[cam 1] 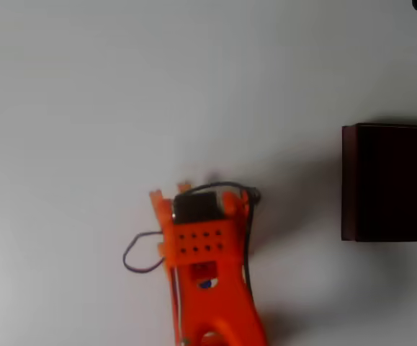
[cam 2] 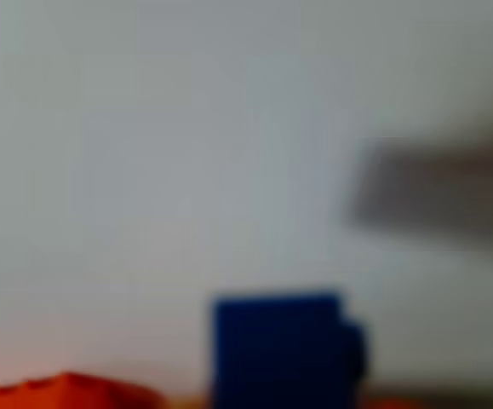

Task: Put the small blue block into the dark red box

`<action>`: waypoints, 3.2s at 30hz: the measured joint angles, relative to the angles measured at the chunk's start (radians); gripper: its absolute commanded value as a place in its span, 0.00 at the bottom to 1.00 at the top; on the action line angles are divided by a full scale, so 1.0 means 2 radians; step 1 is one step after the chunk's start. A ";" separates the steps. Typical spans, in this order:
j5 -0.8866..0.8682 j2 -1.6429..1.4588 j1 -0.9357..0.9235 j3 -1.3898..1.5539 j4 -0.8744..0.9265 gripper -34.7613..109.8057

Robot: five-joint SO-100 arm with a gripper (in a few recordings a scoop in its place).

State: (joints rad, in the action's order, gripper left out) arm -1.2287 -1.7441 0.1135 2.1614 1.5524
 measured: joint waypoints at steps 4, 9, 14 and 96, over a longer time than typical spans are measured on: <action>0.047 -0.052 -0.035 0.000 0.003 0.25; 0.114 -0.113 -0.065 0.000 0.010 0.25; 0.173 -0.168 -0.119 -0.015 0.038 0.24; 0.550 -0.815 0.315 0.242 -0.048 0.24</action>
State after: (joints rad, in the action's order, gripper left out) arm -0.1289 -3.3748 0.7440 2.6446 1.4573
